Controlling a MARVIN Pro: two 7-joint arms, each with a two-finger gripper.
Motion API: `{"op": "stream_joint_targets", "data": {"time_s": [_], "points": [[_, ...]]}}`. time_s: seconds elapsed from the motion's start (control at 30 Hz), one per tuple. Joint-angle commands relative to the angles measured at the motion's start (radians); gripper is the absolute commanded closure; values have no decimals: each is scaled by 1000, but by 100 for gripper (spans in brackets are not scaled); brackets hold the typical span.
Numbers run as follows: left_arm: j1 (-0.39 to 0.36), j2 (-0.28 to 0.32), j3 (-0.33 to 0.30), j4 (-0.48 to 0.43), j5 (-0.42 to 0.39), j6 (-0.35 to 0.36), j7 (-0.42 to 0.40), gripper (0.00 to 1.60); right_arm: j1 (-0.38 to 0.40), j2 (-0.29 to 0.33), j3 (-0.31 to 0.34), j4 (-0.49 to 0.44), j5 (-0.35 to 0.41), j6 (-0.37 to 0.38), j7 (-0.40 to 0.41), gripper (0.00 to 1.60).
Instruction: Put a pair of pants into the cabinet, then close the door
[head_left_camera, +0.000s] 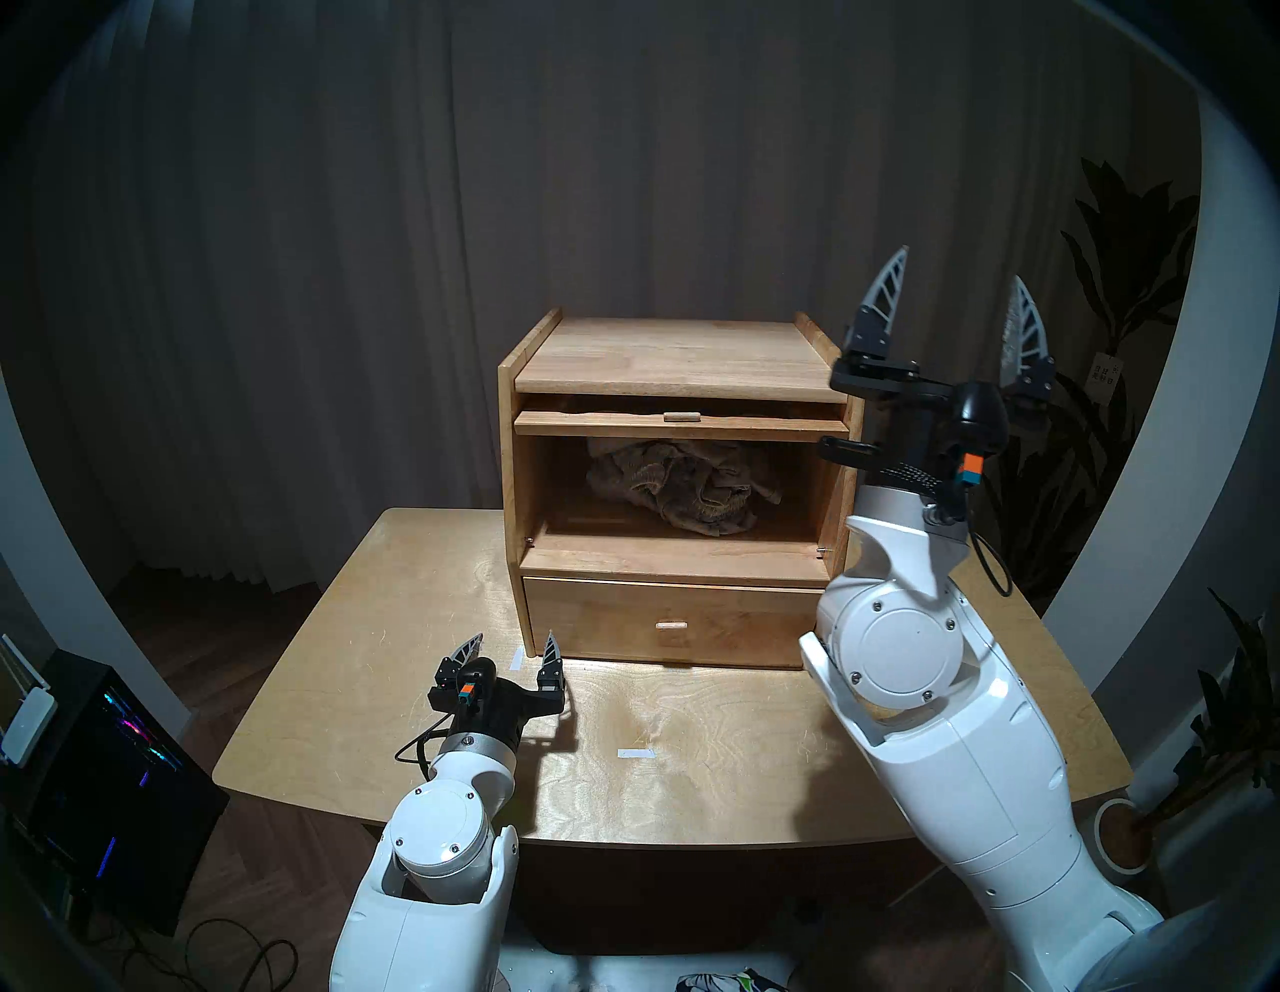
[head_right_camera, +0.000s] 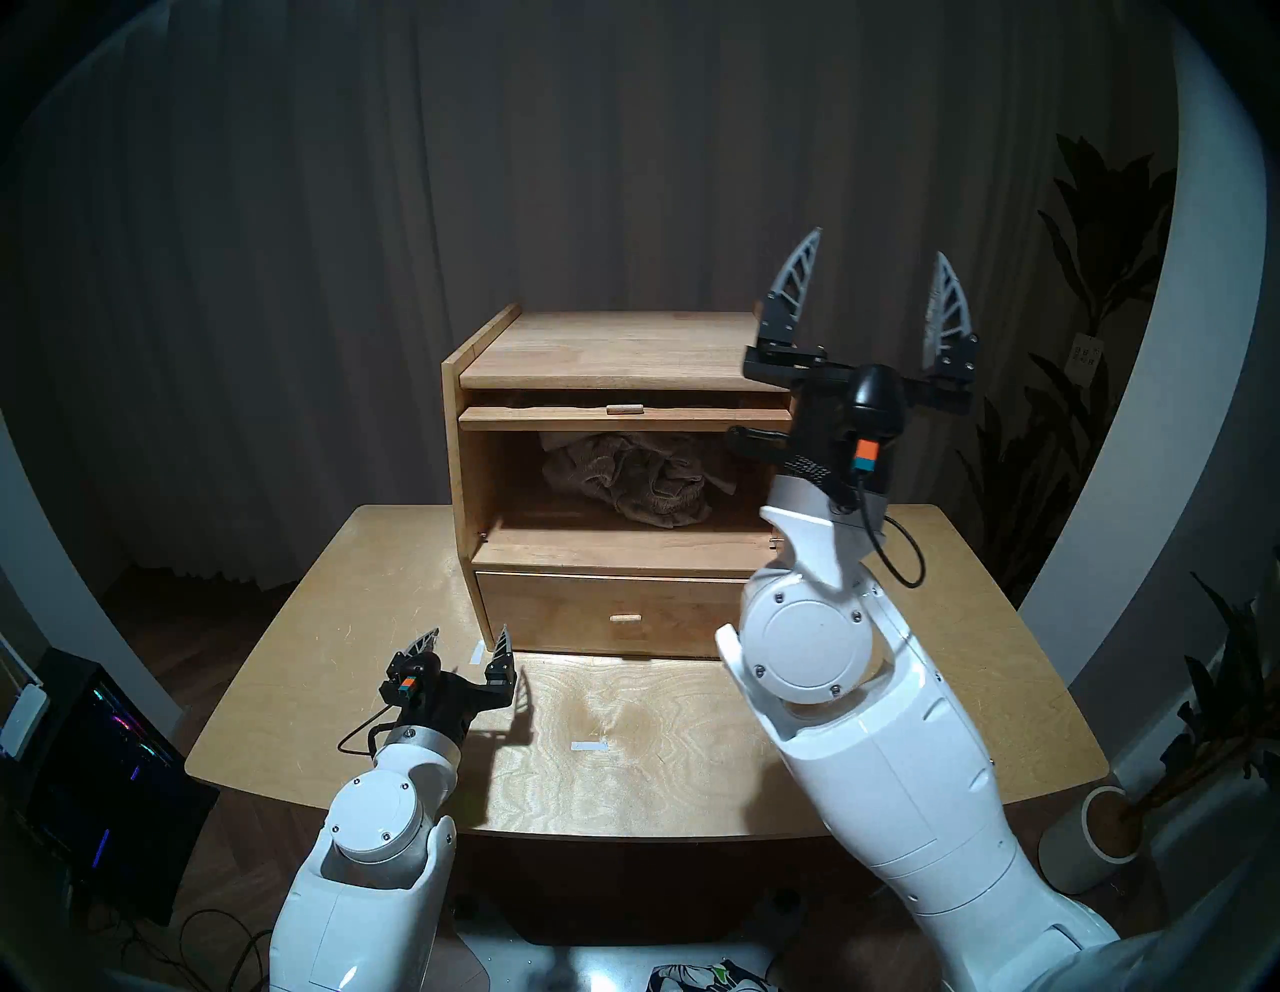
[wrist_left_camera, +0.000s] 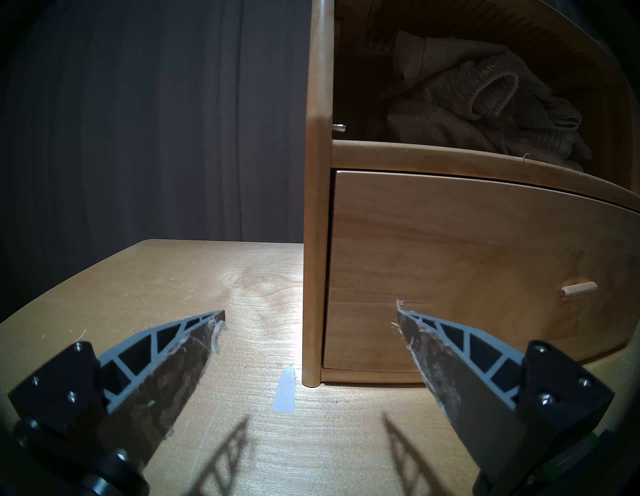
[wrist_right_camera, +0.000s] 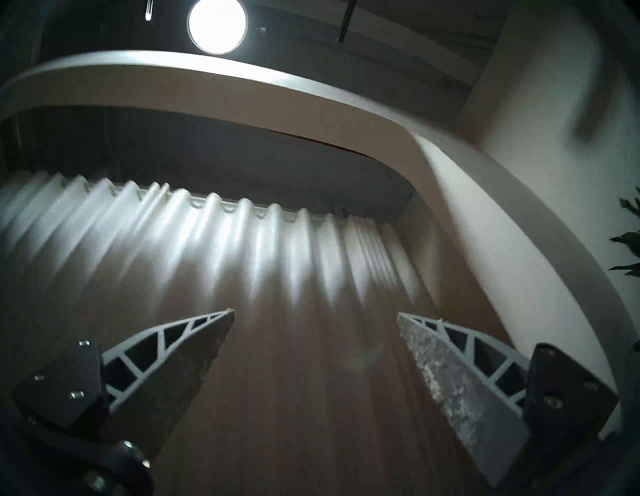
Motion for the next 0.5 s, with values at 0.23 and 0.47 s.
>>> {"op": "stream_joint_targets", "data": {"time_s": [0.23,0.47], "points": [[-11,0,-2,-22,0,-7,0,0,-208,115,256,221,234,5,-126,0],[-8,0,-2,-31,-1,-7,0,0,-248,177,260,291,439,-111,11,0]]}}
